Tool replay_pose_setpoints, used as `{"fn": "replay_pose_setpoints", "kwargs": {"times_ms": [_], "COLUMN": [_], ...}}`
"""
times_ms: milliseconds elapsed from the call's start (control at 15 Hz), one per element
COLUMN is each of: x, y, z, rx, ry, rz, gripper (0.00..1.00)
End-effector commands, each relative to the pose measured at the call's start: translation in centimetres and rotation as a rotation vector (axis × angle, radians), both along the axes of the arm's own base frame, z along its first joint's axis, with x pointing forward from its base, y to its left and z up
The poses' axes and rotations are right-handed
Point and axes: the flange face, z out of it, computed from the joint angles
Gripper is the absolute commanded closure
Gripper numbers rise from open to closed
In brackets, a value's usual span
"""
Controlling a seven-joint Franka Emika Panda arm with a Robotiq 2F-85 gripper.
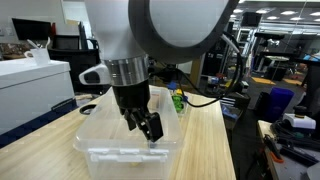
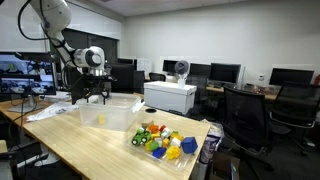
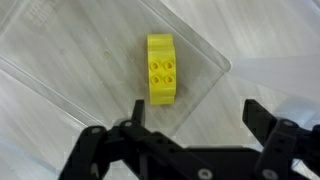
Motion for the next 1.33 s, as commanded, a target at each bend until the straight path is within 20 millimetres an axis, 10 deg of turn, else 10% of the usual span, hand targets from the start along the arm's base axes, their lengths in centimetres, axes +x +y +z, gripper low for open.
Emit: {"fn": "replay_pose_setpoints", "kwargs": {"times_ms": [0,200,467,1267], "x": [-0.6,-0.7,0.8,2.0], "y": [0.3,0.7,-3.8,-5.5], "z": [1.7,3.5,5.2,-6.6], "rx": [0.014,0.024,0.038,-0.039], "ry": [-0.014,-0.052,-0.074,0.161], "rz": [-0.004,0.003,-0.123,0.002], "gripper": [0.0,0.0,0.0,0.0]}}
